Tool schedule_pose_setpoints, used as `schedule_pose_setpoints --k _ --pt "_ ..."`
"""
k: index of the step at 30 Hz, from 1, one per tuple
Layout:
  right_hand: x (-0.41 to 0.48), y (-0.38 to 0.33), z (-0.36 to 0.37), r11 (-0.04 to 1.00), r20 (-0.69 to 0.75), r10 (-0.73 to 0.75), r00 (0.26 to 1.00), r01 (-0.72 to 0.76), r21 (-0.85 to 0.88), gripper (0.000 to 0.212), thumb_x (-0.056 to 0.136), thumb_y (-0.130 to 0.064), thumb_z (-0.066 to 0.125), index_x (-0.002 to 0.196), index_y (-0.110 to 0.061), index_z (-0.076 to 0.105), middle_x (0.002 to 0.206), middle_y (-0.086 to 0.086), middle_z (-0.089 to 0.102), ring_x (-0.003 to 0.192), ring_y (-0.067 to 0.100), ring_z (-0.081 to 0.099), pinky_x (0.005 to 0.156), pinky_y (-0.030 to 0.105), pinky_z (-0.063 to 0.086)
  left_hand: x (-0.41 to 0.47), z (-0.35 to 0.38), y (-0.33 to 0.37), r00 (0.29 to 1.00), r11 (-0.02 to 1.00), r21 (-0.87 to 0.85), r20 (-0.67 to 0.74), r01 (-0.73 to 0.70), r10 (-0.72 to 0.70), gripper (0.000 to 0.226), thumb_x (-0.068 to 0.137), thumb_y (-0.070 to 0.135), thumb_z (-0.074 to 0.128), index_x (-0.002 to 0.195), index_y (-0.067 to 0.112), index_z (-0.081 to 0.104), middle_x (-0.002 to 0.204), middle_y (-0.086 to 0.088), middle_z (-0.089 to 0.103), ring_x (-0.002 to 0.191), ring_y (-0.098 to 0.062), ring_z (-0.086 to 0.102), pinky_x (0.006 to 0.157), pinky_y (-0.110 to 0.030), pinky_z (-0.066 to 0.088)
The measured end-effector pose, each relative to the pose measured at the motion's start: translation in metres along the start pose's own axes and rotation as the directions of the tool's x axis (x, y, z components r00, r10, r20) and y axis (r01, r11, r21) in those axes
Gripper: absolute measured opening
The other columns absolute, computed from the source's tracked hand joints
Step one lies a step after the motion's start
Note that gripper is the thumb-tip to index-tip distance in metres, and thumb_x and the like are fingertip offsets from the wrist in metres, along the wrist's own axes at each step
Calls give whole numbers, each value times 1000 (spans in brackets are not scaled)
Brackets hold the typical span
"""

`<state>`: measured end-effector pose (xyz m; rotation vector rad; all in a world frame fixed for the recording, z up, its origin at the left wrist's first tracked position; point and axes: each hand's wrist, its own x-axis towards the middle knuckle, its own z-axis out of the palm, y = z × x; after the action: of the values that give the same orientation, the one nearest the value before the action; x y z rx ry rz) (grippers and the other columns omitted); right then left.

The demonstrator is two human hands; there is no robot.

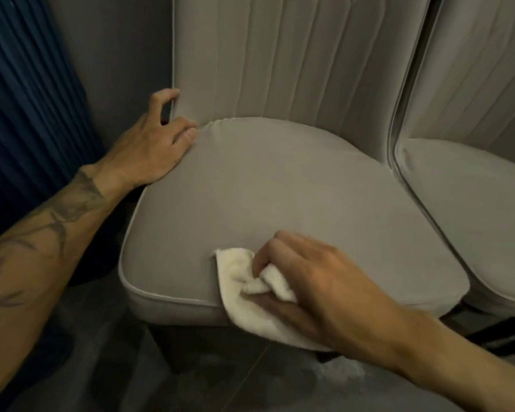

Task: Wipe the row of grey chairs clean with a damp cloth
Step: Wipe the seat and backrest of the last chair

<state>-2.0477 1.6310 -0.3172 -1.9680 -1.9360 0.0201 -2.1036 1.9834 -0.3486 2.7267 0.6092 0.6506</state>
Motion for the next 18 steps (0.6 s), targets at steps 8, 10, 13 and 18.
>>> schedule_pose_setpoints --k 8,10,13,18 --pt "-33 53 -33 904 -236 396 888 -422 -71 29 91 -49 61 102 -21 61 97 -4 66 87 23 62 71 30 39 -1 -1 1 1000 1000 17 13 -2 2 40 107 58 34 129 34 58 162 12 10 135 -40 45 114 -60 38" --pt "-24 33 -21 909 -264 385 884 -413 -54 29 93 -49 61 101 -21 61 94 -3 65 84 22 60 69 27 36 -1 -1 2 1000 1000 26 11 -1 0 41 107 57 34 129 33 59 163 11 10 134 -39 46 113 -59 39" --pt "4 -7 8 981 -151 182 972 -190 -42 27 98 -45 60 102 -18 59 95 0 61 85 24 58 75 32 43 -1 -1 4 1000 999 42 8 2 -3 41 107 57 34 128 33 60 162 13 10 134 -39 45 112 -59 40" --pt "-4 11 -4 990 -87 128 988 -132 -42 26 99 -47 58 105 -22 57 100 -4 58 89 20 57 78 32 44 -2 -3 2 1000 993 119 -5 -22 22 43 107 58 33 127 32 60 161 13 12 133 -39 45 103 -61 45"
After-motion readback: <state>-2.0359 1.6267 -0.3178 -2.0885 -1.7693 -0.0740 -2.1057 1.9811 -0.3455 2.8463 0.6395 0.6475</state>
